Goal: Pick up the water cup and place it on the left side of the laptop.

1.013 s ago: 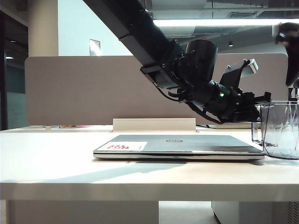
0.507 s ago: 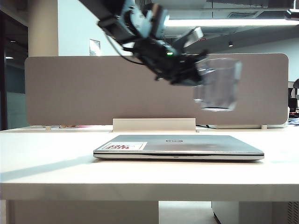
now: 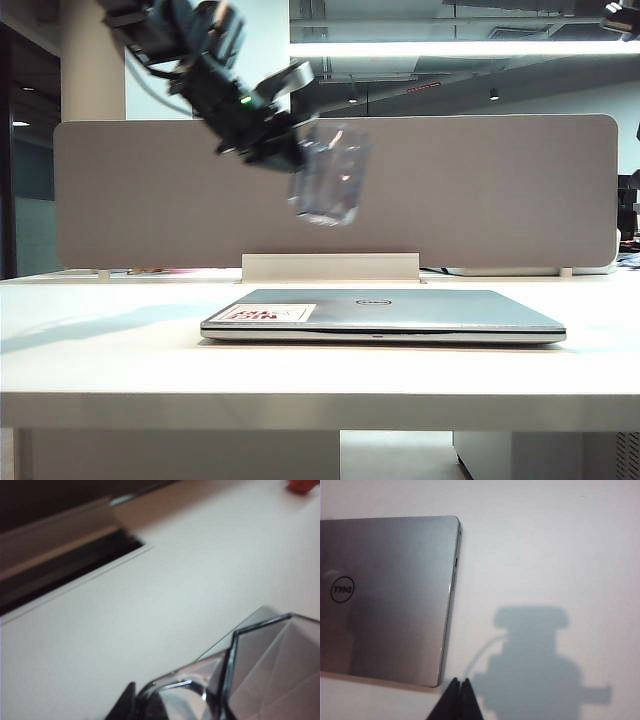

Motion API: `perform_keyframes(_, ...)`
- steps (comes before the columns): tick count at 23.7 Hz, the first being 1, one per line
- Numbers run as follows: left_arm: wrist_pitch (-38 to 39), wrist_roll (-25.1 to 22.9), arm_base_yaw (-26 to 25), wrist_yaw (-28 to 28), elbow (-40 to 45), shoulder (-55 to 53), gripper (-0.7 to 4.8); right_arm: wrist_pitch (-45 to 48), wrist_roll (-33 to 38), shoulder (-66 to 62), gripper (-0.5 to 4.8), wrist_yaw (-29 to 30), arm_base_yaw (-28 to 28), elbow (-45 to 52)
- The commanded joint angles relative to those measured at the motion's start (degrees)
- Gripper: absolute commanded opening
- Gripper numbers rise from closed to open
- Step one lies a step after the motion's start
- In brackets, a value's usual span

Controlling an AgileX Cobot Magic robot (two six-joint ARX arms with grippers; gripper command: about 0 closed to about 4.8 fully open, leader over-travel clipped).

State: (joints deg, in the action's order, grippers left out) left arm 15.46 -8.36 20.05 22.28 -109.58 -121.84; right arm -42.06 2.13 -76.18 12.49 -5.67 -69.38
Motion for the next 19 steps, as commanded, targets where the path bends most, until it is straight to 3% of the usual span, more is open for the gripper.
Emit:
perform_keyframes(1, 2.27, -0.79, -2.34, 0.42, -0.28, 0.50, -0.06, 0.39, 0.98, 0.31, -0.01, 0.31, 0.02, -0.07)
perform_keyframes(11, 2.45, -1.07, -12.74, 0.96, 3.04, 3.82, -0.06, 1.79, 1.33, 0.28, -0.01, 0.33, 0.02, -0.04)
perform_keyframes(19, 5.07, -3.50, -14.80, -3.19, 7.13, 10.88, -0.06, 3.72, 1.31, 0.26, -0.01, 0.35, 0.63, -0.04)
